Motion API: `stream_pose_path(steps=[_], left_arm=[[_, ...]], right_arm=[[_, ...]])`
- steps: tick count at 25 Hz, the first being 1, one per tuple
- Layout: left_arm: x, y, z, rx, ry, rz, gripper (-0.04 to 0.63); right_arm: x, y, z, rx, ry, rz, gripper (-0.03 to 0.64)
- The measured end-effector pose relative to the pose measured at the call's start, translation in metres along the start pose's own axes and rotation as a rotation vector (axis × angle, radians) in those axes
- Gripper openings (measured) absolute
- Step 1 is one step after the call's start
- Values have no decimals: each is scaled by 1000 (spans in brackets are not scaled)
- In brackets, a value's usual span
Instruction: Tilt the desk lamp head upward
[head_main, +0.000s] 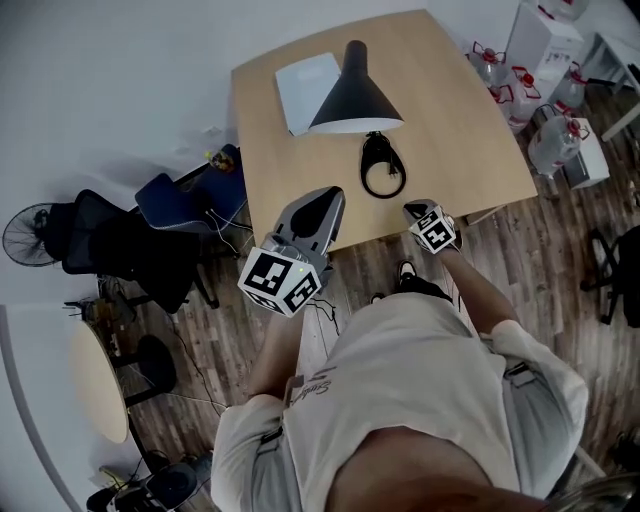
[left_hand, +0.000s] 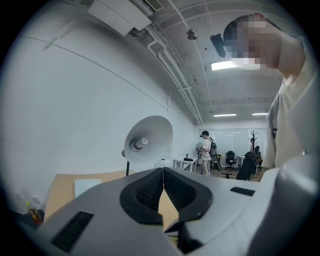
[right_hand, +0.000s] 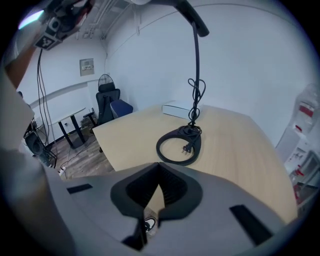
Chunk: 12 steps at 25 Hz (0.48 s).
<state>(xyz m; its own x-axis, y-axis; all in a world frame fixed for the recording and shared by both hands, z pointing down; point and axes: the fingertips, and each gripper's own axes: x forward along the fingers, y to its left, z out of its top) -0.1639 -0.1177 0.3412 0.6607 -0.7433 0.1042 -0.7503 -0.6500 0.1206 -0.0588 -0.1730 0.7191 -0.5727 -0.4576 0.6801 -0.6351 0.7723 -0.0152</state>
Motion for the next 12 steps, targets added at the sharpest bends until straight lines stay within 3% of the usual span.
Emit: stream_pose_path(steps=[4,12], left_arm=[[-9,1,-29,-77,23,-17,16],[-16,-14,-63,-37,56,-28,15]], right_arm=[[-39,24,17,-43,-42,-14,-5],[-124,55,79,-67,-231,-68,-5]])
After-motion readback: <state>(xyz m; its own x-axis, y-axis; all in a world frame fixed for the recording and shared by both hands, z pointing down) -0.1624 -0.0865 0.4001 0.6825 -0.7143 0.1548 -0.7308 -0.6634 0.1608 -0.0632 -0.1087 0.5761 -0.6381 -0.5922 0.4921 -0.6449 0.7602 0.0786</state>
